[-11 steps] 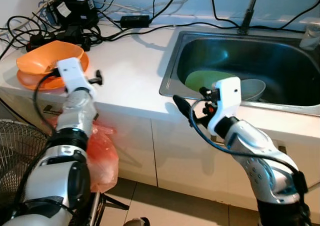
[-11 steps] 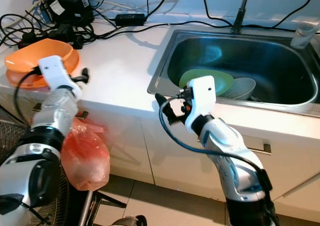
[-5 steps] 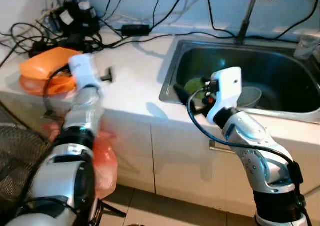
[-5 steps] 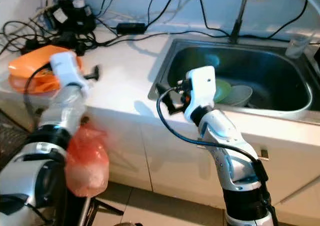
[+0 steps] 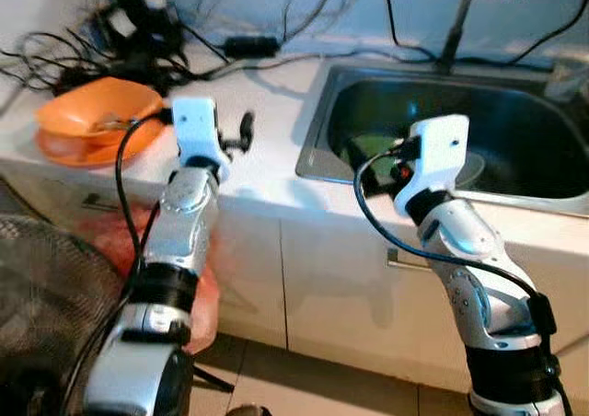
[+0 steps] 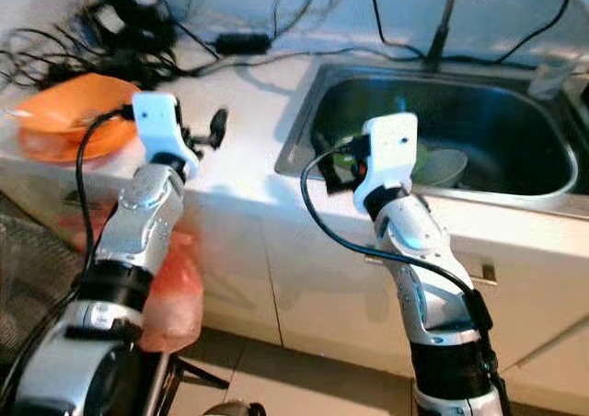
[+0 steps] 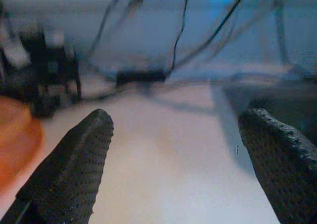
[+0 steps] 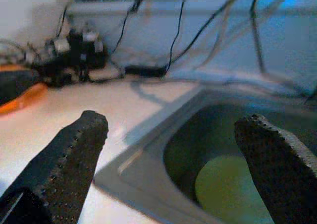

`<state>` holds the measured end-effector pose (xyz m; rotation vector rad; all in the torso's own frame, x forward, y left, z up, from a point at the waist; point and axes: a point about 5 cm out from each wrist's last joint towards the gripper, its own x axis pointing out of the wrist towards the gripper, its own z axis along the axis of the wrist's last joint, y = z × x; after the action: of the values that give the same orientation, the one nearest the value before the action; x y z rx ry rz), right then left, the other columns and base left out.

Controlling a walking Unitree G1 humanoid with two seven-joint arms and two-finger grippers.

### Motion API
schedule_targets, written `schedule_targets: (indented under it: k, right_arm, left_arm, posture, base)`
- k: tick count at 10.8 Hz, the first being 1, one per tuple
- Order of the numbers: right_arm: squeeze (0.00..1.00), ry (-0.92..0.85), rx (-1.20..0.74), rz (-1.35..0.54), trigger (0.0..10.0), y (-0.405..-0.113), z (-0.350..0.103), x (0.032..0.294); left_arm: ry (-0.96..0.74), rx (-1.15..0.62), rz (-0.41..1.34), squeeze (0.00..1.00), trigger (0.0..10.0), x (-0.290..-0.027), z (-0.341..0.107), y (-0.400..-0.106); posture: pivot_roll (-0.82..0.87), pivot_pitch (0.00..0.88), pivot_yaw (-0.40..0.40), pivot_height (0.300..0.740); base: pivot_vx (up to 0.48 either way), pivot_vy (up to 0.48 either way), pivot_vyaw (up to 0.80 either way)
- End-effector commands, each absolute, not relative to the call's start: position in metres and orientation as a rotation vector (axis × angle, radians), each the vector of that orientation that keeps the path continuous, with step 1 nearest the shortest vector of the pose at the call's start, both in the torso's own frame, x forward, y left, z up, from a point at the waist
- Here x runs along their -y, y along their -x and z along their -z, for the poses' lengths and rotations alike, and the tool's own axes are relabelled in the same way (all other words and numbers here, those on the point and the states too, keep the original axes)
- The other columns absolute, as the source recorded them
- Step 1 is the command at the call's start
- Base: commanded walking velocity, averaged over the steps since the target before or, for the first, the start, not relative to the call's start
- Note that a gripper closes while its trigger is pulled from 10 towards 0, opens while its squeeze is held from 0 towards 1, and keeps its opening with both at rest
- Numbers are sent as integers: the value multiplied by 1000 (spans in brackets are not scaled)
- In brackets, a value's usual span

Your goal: Kitchen organization

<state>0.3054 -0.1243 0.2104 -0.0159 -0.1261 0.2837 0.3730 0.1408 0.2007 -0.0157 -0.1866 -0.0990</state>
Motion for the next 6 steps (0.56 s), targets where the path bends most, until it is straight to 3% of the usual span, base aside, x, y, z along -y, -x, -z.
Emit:
schedule_targets:
  k: [1, 3, 6]
  right_arm:
    - [0, 31, 196, -254, 10000, -306, -222, 126]
    - [0, 43, 259, -190, 10000, -307, -230, 130]
    - [0, 56, 284, -145, 10000, -310, -232, 137]
  left_arm:
    - [-17, 252, 121, 0, 10000, -136, -215, -368]
    - [-44, 332, 148, 0, 10000, -131, -233, -357]
    - [-51, 310, 151, 0, 10000, -130, -232, -354]
  posture:
    - [15, 0, 61, 740]
    - [20, 0, 60, 740]
    - [18, 0, 65, 740]
  base:
    - [416, 0, 0]
    - [463, 0, 0]
    - [472, 0, 0]
